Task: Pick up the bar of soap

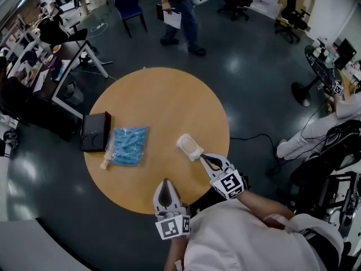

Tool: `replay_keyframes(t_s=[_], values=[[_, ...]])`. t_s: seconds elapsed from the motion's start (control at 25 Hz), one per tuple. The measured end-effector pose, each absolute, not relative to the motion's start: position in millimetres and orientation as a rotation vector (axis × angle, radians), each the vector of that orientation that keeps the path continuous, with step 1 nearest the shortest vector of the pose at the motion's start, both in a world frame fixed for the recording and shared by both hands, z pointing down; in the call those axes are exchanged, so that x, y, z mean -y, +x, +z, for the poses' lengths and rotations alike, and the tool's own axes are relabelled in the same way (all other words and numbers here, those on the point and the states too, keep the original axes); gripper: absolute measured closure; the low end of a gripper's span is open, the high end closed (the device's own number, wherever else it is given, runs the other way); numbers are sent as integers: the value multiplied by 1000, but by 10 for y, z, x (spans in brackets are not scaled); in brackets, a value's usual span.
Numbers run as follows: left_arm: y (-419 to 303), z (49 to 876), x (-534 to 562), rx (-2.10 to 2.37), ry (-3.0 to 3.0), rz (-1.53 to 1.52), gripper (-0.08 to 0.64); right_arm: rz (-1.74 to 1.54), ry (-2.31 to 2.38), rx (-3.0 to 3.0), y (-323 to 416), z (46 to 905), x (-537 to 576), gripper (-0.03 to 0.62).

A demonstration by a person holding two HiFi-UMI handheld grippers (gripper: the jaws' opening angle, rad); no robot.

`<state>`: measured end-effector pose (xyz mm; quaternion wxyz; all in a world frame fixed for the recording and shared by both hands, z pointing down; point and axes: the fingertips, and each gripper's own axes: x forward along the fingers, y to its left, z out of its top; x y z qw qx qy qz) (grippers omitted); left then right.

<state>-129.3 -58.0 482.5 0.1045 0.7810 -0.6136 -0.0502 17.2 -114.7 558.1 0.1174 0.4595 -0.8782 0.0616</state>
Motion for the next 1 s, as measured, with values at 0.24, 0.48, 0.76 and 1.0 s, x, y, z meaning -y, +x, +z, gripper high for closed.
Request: replay_keyframes(t_s=[0.24,0.48,0.76,1.0], values=[[-1319,4805,824,1855,2297,-136,554,272,1220,2509,-19,6232,1560,578],[-1392,4917,999,1875,2228,-123,554,355,1173,2272,-12,7067,1909,552],[-1451,5010,1165,1880,2186,-82,554,461,1023,2089,-142,7760,2074,322],[-1536,5065,1262,1890,2156,-72,554,514,994,2047,-157,7990,2207,296]])
